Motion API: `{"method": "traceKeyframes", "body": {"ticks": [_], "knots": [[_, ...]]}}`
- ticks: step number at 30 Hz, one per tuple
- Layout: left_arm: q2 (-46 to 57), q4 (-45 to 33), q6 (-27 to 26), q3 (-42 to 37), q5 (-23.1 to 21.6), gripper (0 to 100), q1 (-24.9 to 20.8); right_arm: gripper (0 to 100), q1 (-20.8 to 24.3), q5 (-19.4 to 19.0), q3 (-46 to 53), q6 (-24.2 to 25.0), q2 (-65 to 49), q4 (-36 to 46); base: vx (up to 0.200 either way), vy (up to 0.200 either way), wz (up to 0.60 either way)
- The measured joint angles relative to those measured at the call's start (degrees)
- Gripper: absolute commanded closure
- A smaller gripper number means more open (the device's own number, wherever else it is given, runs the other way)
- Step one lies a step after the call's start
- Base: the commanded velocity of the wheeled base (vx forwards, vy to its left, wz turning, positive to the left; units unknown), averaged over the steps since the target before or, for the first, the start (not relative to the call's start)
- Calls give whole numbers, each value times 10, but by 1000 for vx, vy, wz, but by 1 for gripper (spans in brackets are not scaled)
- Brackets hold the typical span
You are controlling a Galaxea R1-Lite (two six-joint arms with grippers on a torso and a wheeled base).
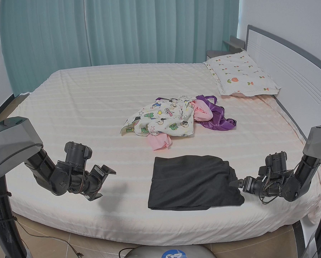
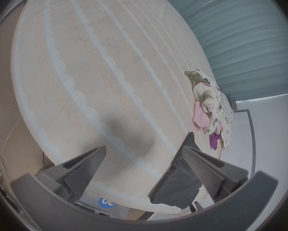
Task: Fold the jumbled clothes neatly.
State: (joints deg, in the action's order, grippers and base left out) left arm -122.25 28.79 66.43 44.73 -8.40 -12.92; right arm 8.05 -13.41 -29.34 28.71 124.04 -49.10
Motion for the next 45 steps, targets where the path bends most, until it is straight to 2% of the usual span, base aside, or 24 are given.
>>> {"method": "traceKeyframes", "body": {"ticks": [4, 5, 11, 25, 26, 31, 34, 39, 42, 45], "knots": [[0, 0, 0, 0, 0, 0, 0, 0, 4, -12, 14, -1, 1, 1, 0, 0, 0], [0, 0, 0, 0, 0, 0, 0, 100, 6, -12, 15, -1, 3, 0, 0, 0, 0], [0, 0, 0, 0, 0, 0, 0, 100, 23, -8, 19, -1, 17, -1, 0, 0, 0], [-1, 0, 0, 0, 1, 0, 0, 100, 11, -6, 65, -9, -4, -3, 0, 0, 0], [-1, 0, 0, 0, 0, 0, 0, 0, 11, -5, 65, -9, -4, -3, 0, 0, 0], [-1, 0, 0, 0, 0, 0, -1, 0, 12, 2, 64, -10, -6, -3, 0, 0, 0], [-1, 0, 0, 0, 1, 0, -2, 0, 10, 26, 62, -10, -15, -5, 0, 0, 0], [-1, 0, 0, 0, 2, 0, -2, 0, 9, 31, 48, 1, -53, -3, 0, 0, 0], [-1, 0, 0, 0, 2, 0, -2, 0, 26, 34, 25, 30, -72, -3, 0, 0, 0], [-1, 0, 0, 0, 2, 0, -2, 0, 50, 37, -1, 90, -78, -2, 0, 0, 0]]}}
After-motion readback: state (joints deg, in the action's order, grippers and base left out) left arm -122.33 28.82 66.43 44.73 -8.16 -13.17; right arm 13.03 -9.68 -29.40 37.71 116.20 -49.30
